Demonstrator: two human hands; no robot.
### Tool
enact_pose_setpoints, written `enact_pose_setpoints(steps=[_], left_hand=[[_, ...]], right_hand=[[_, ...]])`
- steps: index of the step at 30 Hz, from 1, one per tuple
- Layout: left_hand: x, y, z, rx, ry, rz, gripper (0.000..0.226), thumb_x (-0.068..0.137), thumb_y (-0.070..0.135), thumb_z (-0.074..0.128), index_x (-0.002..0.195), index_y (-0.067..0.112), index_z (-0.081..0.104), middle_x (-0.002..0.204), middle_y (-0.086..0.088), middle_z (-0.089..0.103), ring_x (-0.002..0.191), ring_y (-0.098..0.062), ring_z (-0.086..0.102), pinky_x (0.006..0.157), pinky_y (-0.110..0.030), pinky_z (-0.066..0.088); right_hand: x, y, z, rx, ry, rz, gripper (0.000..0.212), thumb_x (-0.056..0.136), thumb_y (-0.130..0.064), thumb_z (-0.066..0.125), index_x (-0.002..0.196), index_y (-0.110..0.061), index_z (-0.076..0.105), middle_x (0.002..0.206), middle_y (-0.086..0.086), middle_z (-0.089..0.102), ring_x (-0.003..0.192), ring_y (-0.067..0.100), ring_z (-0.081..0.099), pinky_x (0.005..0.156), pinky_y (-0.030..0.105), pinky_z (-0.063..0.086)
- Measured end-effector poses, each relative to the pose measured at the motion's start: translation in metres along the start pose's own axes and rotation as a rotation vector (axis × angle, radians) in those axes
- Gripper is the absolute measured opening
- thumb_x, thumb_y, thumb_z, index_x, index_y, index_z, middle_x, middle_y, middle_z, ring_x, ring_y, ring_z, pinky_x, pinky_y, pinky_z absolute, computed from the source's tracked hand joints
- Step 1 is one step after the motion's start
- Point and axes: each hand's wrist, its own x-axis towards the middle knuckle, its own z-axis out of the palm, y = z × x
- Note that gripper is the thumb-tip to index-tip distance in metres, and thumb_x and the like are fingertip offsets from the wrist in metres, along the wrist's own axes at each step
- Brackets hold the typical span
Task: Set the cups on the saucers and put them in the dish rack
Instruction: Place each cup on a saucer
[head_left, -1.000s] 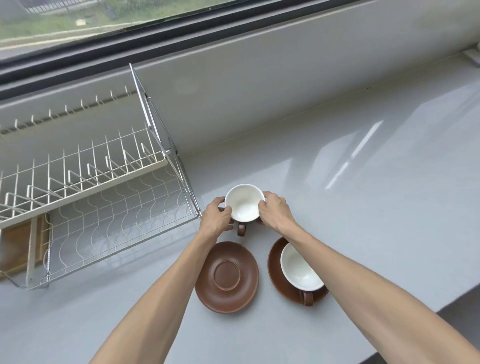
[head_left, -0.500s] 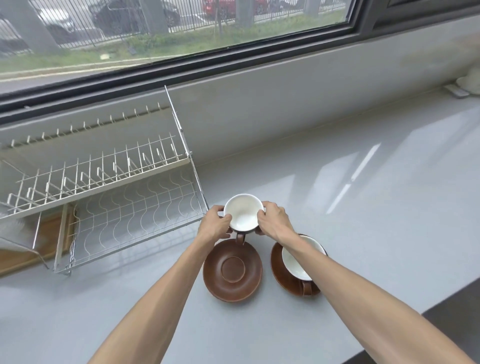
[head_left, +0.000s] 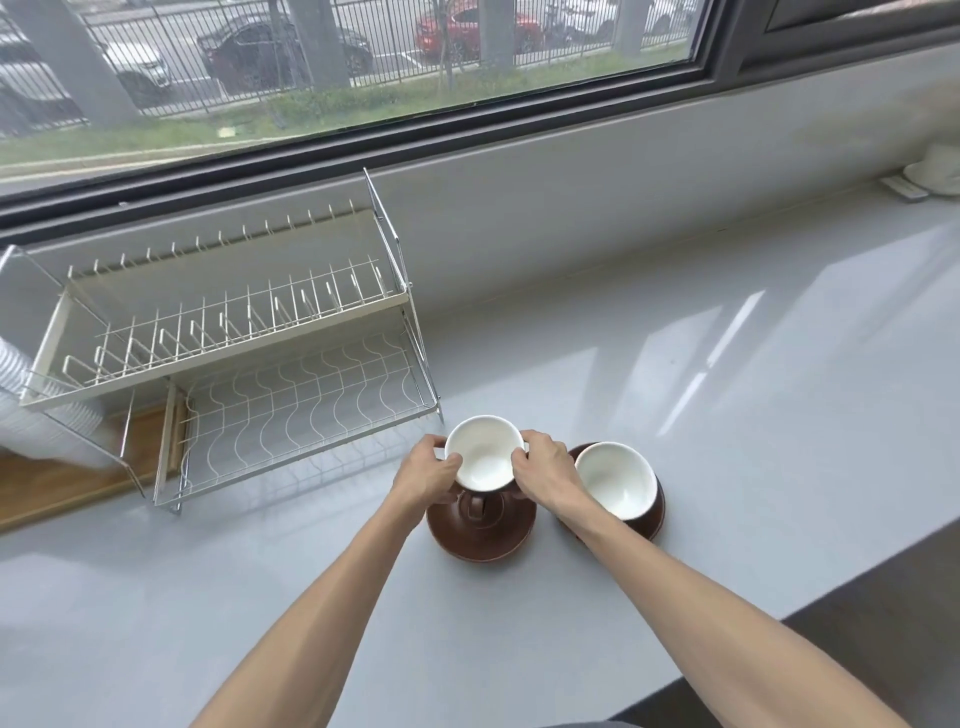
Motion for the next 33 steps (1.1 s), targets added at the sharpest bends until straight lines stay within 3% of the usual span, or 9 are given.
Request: enact_pose_setpoints(steps=[4, 12, 25, 33], left_hand=[[-0.011, -0.013, 0.0, 0.034, -0.002, -0.013, 0.036, 0.088, 0.018, 0.052, 0.124, 0.021, 0.054, 0.113, -0.014, 0.067, 0.086, -0.033, 0.077, 0.081, -0.044, 0.064], [-0.023, -0.033, 0.004, 0.048, 0.002, -0.037, 0.039, 0.089, 0.018, 0.051, 0.128, 0.017, 0.052, 0.117, -0.006, 0.058, 0.09, -0.034, 0.075, 0.081, -0.044, 0.063], [-0.023, -0.043, 0.008, 0.075, -0.005, -0.068, 0.036, 0.091, 0.019, 0.048, 0.128, 0.018, 0.049, 0.113, -0.007, 0.061, 0.08, -0.032, 0.077, 0.089, -0.044, 0.06], [-0.02, -0.043, 0.007, 0.019, -0.02, -0.055, 0.04, 0.091, 0.019, 0.048, 0.131, 0.018, 0.049, 0.122, -0.009, 0.061, 0.094, -0.034, 0.073, 0.085, -0.044, 0.062]], right_hand=[[-0.012, 0.007, 0.008, 0.002, -0.01, 0.014, 0.038, 0.091, -0.014, 0.039, 0.118, -0.005, 0.064, 0.115, 0.023, 0.068, 0.108, 0.043, 0.061, 0.089, 0.042, 0.05], [-0.028, 0.014, 0.02, -0.03, -0.034, 0.02, 0.032, 0.092, -0.015, 0.039, 0.111, -0.004, 0.063, 0.112, 0.022, 0.068, 0.106, 0.043, 0.061, 0.078, 0.038, 0.04], [-0.031, 0.016, 0.024, -0.004, -0.073, 0.061, 0.045, 0.085, -0.021, 0.032, 0.117, -0.011, 0.062, 0.113, 0.02, 0.069, 0.099, 0.042, 0.068, 0.09, 0.042, 0.055], [-0.025, 0.016, 0.022, -0.012, -0.092, 0.056, 0.043, 0.09, -0.019, 0.035, 0.125, -0.012, 0.06, 0.118, 0.018, 0.067, 0.105, 0.041, 0.065, 0.091, 0.042, 0.054]])
